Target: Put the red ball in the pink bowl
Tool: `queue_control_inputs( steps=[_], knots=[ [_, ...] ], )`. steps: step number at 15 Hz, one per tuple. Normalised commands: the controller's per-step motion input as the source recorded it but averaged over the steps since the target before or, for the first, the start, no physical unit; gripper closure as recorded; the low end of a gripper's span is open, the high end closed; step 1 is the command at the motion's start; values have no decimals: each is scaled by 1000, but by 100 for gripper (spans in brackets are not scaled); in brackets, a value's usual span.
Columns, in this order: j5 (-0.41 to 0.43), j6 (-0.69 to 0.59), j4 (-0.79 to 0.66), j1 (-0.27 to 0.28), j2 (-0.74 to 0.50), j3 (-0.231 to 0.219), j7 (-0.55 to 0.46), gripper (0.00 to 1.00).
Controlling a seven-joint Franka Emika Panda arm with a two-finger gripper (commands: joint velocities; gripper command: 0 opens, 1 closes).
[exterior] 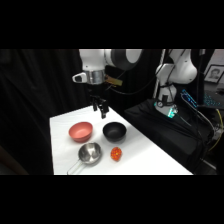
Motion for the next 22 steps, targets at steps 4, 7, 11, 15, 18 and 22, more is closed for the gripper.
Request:
queue_control_inputs(
  steps=[4, 7, 11, 15, 18, 22],
  knots=[
    [72, 215, -49, 72, 52, 60, 123, 0],
    [26, 282, -60, 65, 74, 37, 162, 0],
    [10, 274, -98, 59, 54, 28, 166, 0],
    [-34, 281, -126, 75, 72, 30, 178, 0],
    [-110, 273, -102, 97, 83, 22, 199, 0],
    [-184, 283, -29, 112, 151, -25, 241, 0]
  ],
)
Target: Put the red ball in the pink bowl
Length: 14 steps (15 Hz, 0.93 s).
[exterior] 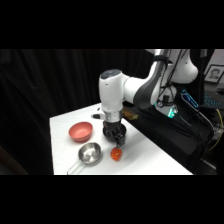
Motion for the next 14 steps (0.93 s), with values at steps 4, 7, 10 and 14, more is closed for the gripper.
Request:
queue_control_inputs(
  steps=[4, 7, 10, 14],
  knots=[
    [-197, 267, 89, 133, 236, -104, 240, 0],
    [-141, 201, 133, 141, 220, -132, 202, 0],
    [-63, 154, 132, 114, 165, -90, 136, 0],
    [-34, 119, 137, 101, 142, -78, 100, 0]
  ],
)
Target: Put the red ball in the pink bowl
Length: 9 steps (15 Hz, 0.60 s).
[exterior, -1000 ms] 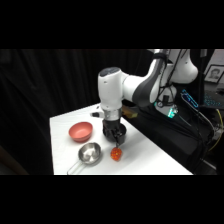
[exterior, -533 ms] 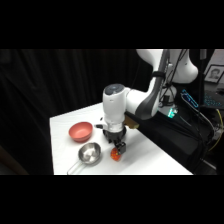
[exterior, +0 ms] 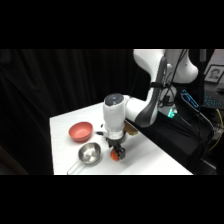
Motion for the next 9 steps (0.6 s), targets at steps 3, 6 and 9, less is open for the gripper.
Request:
queue_control_inputs(
  steps=[3, 6, 9],
  knots=[
    [-24, 83, 117, 76, 127, -78, 57, 1],
    [-33, 85, 78, 75, 80, -77, 30, 30],
    [-44, 80, 49, 83, 22, -78, 20, 58]
  ],
)
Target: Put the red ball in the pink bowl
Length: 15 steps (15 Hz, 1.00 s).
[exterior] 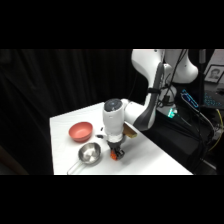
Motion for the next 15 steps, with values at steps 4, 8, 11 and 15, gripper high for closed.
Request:
queue_control_inputs(
  steps=[4, 8, 11, 15],
  knots=[
    [-47, 33, -11, 70, -75, -57, -21, 88],
    [-2, -106, -83, 21, -229, -4, -81, 100],
    [3, -226, -121, 8, -343, 14, -89, 98],
    [31, -310, -78, -48, -356, 51, -119, 98]
  ],
)
